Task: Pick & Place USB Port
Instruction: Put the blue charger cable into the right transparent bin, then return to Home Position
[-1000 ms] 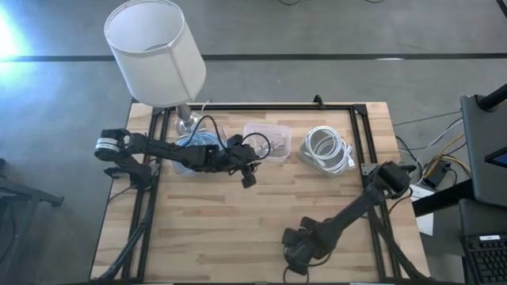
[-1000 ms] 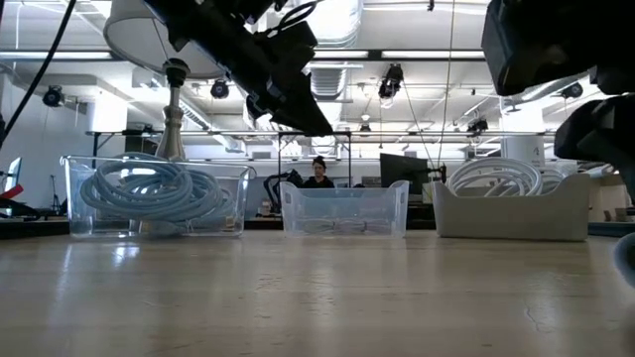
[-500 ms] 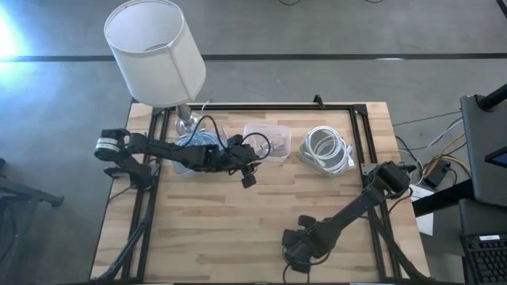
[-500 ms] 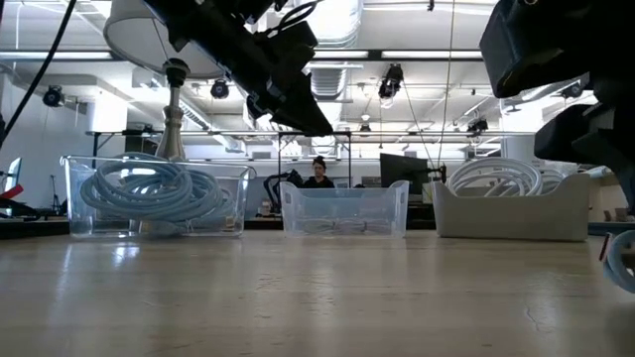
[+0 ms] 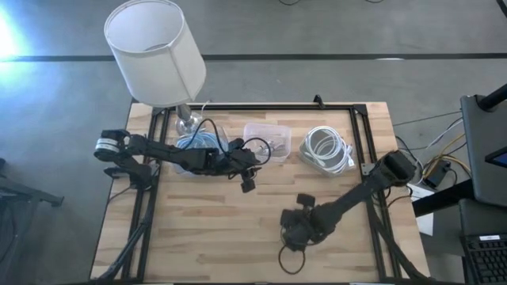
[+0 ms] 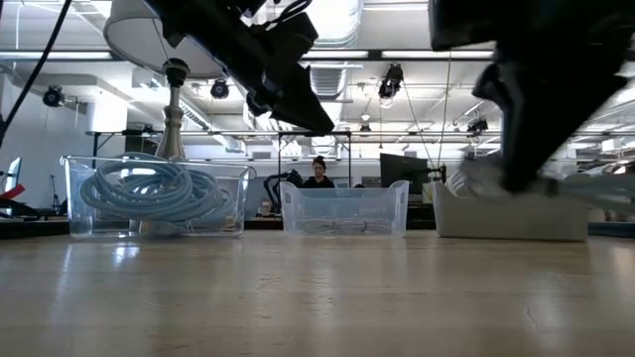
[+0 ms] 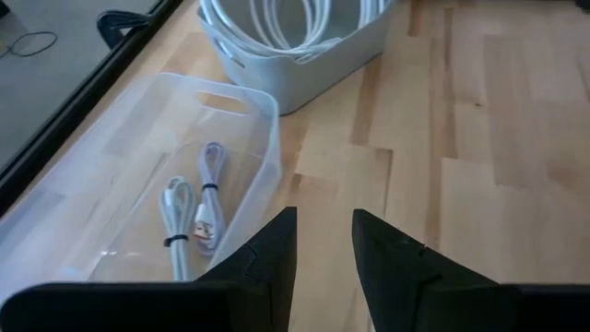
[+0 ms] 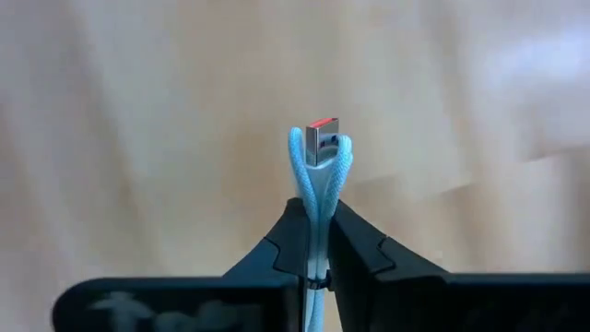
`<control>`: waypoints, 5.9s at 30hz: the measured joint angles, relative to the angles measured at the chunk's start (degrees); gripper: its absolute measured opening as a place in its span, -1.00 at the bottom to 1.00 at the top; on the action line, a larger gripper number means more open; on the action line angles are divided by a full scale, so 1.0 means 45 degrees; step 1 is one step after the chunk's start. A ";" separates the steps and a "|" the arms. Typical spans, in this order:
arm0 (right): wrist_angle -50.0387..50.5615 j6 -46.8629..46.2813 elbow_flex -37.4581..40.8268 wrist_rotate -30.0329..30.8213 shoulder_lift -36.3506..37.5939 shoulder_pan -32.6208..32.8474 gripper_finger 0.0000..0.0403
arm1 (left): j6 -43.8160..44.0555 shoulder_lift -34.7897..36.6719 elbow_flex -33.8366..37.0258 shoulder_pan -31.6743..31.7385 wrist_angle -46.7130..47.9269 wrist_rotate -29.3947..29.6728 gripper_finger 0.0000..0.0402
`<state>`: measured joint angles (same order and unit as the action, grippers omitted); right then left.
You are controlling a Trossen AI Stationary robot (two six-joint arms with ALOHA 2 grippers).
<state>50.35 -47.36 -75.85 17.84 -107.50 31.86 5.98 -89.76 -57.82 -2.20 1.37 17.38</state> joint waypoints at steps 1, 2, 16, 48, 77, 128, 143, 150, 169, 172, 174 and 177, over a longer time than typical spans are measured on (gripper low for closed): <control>0.0226 0.0016 0.0000 0.0459 0.0197 -0.0179 -0.89 | 0.0000 0.0000 0.0000 -0.0068 0.0005 -0.0002 -0.45; 0.0417 0.0024 0.0006 0.0934 0.0380 -0.0354 -0.89 | -0.0005 0.0000 0.0000 -0.0126 0.0005 0.0000 -0.45; -0.1282 0.6003 0.0155 0.6045 0.3014 -0.4123 -0.89 | -0.0301 0.1546 0.0000 -0.0275 0.0487 0.0021 -0.45; -0.4460 1.0703 0.0461 0.3353 -0.0494 -0.8771 -0.74 | -0.0766 0.2312 -0.0005 -0.0305 0.2278 0.1477 -0.45; -0.2128 1.0130 0.1111 0.1996 0.3967 -0.6784 -0.37 | -0.0646 0.4790 0.0444 -0.0314 0.3256 0.1795 -0.45; -1.3052 1.0476 1.5328 -0.3117 2.1425 -0.5970 -0.52 | -0.3007 1.7614 1.2429 -0.0324 -0.3984 0.0710 -0.45; -1.2858 1.0371 1.6748 -0.3259 2.3335 -0.5970 -0.50 | -0.3172 1.9943 1.2740 -0.0324 -0.1550 0.0003 -0.45; -1.2294 1.0238 1.6745 -0.3775 2.3900 -0.5970 -0.57 | -0.2706 1.9938 1.2745 -0.0309 -0.1015 -0.0027 -0.45; -1.1281 0.9207 1.6742 -0.3970 2.3774 -0.5970 -0.60 | -0.2993 1.9007 1.2764 -0.0290 -0.0869 0.0002 -0.45; -1.1294 0.9253 1.6742 -0.3967 2.3769 -0.5970 -0.58 | -0.2661 1.8781 1.2764 -0.0290 -0.0874 0.0002 -0.45; -1.1294 0.9279 1.6742 -0.3967 2.3769 -0.5970 -0.56 | -0.2652 1.8693 1.2764 -0.0290 -0.0874 0.0002 -0.45; -1.1298 0.9220 1.6742 -0.3967 2.3769 -0.5970 -0.55 | -0.2662 1.8646 1.2764 -0.0290 -0.0874 0.0002 -0.45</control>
<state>-0.49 -5.87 -0.51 -0.01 -0.54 4.99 -6.00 -5.85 -0.38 -3.51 -2.57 17.39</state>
